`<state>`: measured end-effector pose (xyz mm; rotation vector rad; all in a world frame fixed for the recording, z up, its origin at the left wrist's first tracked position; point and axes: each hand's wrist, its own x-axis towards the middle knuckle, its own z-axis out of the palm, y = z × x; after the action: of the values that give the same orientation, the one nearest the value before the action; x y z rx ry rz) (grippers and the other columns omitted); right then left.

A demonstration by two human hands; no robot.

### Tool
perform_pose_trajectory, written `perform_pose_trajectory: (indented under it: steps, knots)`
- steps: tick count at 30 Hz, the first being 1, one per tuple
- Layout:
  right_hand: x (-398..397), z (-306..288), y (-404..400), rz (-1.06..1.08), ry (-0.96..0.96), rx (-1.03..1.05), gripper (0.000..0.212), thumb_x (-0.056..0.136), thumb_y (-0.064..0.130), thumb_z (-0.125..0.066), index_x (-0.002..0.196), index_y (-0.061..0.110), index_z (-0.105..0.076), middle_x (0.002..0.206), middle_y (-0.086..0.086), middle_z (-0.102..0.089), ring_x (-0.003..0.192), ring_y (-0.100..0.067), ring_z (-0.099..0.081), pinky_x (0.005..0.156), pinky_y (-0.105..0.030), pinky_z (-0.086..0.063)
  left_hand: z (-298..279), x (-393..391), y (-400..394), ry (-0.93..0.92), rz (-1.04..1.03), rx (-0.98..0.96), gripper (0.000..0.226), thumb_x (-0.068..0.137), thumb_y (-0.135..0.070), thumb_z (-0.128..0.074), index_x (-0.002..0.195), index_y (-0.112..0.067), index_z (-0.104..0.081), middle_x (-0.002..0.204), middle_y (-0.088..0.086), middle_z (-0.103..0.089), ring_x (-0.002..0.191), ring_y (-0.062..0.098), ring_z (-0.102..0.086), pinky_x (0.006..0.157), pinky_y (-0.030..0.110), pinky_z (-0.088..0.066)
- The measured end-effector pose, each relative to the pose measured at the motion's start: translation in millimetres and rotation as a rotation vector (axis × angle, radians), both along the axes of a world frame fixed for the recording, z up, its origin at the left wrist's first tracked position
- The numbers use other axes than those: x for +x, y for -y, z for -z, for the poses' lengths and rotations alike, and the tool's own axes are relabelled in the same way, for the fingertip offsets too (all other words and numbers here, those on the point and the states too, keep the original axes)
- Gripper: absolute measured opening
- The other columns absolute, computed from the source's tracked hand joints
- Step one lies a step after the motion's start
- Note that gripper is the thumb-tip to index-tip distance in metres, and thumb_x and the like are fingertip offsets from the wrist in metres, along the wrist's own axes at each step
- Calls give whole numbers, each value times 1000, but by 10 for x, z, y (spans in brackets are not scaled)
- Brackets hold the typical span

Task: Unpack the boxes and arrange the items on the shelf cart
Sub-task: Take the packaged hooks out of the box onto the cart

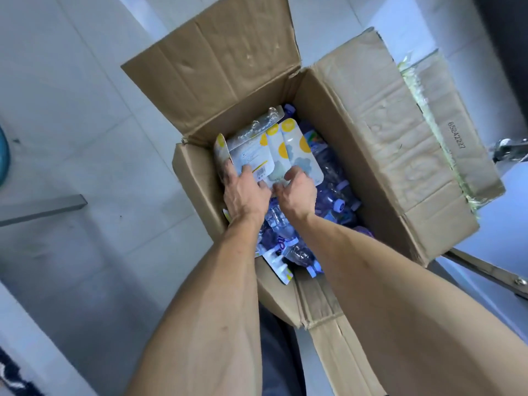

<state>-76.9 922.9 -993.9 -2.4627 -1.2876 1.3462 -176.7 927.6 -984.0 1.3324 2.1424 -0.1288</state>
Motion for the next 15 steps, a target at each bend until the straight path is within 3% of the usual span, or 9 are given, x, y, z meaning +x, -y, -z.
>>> perform_pose_trajectory:
  steps: [5,7,10,15]
  knots:
    - [-46,-190,-50,163,-20,-4,25,80,17,-63,97,19,-44,94,-9,-59,87,-32,-57,70,-30,-36,-193,104,-17,211,-252,70,65,78,-14,-63,140,-17,-43,127,14,-54,113,34,-54,93,37,-38]
    - [46,-309,42,112,54,41,24,80,20,-58,100,15,-45,94,-8,-52,89,-33,-53,72,-33,-35,-220,148,-17,201,-360,14,55,84,-12,-58,138,-11,-46,125,20,-58,115,36,-53,91,38,-38]
    - [359,-425,274,33,210,44,26,83,22,-54,106,11,-49,106,-13,-53,99,-35,-51,79,-39,-39,-205,185,64,113,-333,-184,33,92,-19,-54,124,-10,-60,125,22,-56,118,36,-52,90,38,-41]
    - [881,-408,681,113,324,-66,28,88,19,-53,110,4,-49,111,-21,-54,100,-42,-55,86,-43,-41,-152,360,227,72,-324,-289,33,93,-15,-56,125,-9,-56,131,17,-50,116,38,-56,92,42,-45]
